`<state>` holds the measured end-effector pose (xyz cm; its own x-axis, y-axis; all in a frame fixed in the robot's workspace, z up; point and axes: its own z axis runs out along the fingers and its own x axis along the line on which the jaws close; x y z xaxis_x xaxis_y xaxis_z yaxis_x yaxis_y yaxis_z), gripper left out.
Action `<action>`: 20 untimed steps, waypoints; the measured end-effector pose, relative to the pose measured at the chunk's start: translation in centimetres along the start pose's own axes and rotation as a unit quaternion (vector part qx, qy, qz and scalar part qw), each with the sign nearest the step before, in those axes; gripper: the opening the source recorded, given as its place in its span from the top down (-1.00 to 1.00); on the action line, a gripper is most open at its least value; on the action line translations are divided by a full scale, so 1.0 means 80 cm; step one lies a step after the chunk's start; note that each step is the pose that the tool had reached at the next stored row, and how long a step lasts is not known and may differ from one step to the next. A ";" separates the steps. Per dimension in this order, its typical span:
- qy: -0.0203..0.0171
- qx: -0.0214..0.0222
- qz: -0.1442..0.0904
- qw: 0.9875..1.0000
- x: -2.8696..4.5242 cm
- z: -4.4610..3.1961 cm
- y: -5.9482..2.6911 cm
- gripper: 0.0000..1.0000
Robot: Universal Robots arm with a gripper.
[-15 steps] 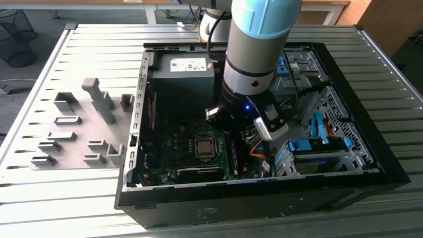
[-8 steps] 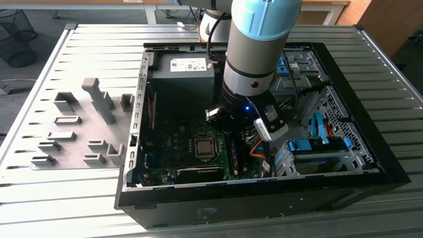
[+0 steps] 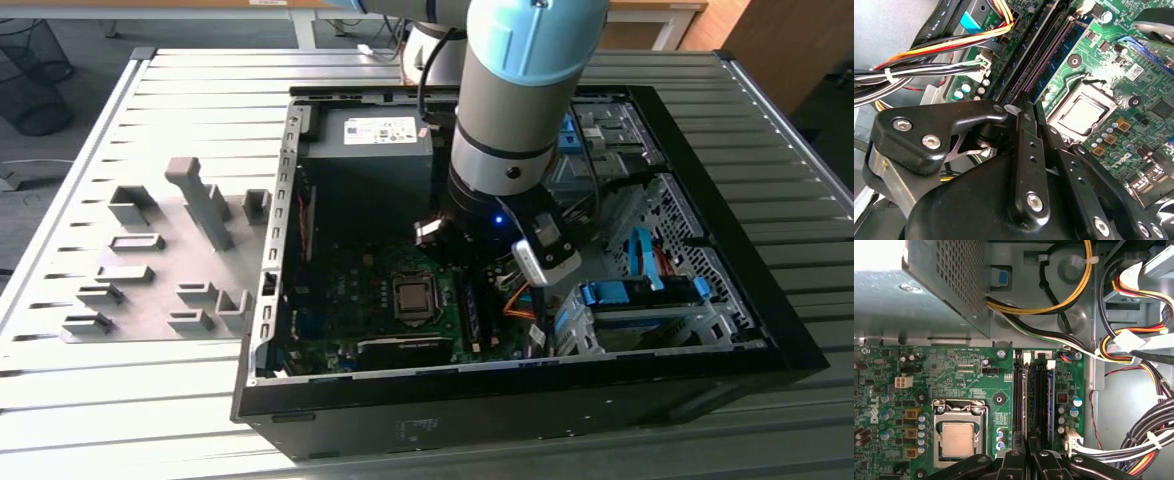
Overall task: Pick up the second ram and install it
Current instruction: 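Insert the second ram into the second slot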
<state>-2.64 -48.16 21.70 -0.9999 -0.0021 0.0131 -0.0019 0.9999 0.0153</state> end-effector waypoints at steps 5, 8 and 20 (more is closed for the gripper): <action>0.000 0.000 0.000 1.000 0.0000 0.0006 0.000 0.73; 0.000 -0.001 0.000 1.000 0.0000 0.0007 0.000 0.73; 0.000 -0.003 0.001 1.000 0.0000 0.0020 -0.001 0.73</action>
<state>-2.64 -48.24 21.53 -0.9999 -0.0002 0.0132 0.0000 0.9998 0.0221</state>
